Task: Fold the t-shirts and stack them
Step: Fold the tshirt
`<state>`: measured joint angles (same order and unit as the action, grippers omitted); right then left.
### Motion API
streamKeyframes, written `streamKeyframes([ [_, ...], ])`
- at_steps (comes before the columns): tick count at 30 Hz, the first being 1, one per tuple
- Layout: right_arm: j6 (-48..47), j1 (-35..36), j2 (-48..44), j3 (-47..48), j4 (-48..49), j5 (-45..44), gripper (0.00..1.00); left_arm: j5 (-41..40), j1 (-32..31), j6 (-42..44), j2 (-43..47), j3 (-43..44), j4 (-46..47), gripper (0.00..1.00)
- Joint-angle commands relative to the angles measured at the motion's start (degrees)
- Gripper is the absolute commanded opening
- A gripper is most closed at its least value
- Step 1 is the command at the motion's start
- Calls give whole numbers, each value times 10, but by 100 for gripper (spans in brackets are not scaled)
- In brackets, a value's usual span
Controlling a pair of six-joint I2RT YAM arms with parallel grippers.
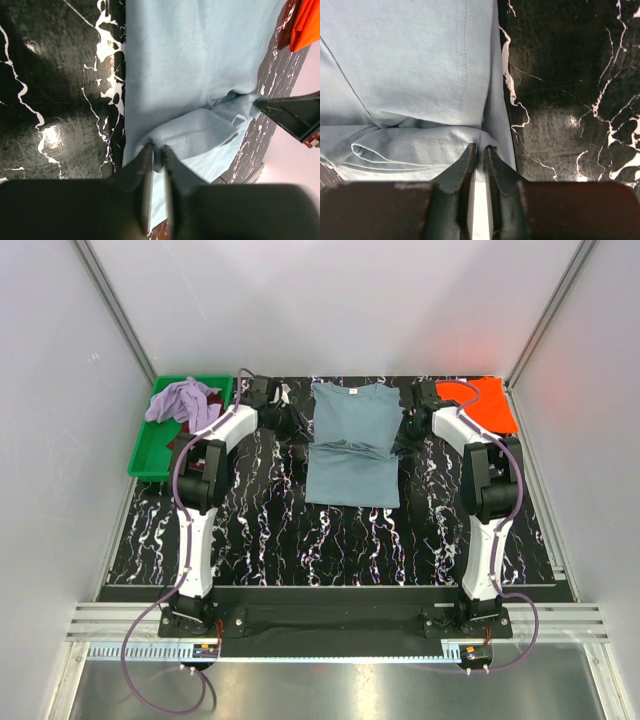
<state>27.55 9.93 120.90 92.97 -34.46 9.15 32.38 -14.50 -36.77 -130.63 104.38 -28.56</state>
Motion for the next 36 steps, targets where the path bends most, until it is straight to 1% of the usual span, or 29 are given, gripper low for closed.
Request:
streamKeyframes([
  [1, 12, -7, -3, 34, 19, 8, 21, 6, 6, 5, -2, 32, 5, 24],
  [5, 27, -11, -34, 37, 18, -8, 25, 12, 20, 36, 17, 55, -17, 32],
  [6, 34, -11, -41, 36, 15, -23, 28, 8, 25, 37, 24, 57, -18, 33],
  [7, 37, -12, -53, 33, 12, -28, 34, 0, 32, 39, 38, 56, -18, 35],
  [8, 41, -11, -59, 28, 11, -31, 35, -6, 36, 42, 46, 56, -19, 36],
  [11, 55, -11, -87, -9, 25, -31, 35, -31, 37, 57, 70, 50, -28, 39],
  [14, 61, -11, -105, -38, 42, -28, 33, -13, 36, 54, 85, 13, -12, 39],
  [16, 59, -11, -113, -52, 48, -14, 30, -1, 33, 51, 94, -22, 12, 39],
  [19, 47, -11, -116, -65, 62, 8, 26, 20, 26, 52, 91, -38, 25, 39],
  [20, 36, -11, -114, -66, 69, 24, 25, 23, 25, 51, 91, -49, 28, 38],
  [25, 10, -11, -64, -33, 54, 39, 24, 34, 10, 41, 91, -80, 65, 39],
  [27, 5, -11, -50, -28, 54, 39, 25, 39, 8, 38, 80, -76, 70, 39],
  [31, 0, -15, -22, -31, 67, 50, 27, 82, 9, 28, 36, -52, 96, 38],
  [33, -3, -16, -16, -35, 72, 56, 28, 90, 9, 16, 26, -47, 107, 38],
  [36, -12, -19, -3, -34, 71, 60, 30, 59, 11, 18, 13, -35, 91, 39],
])
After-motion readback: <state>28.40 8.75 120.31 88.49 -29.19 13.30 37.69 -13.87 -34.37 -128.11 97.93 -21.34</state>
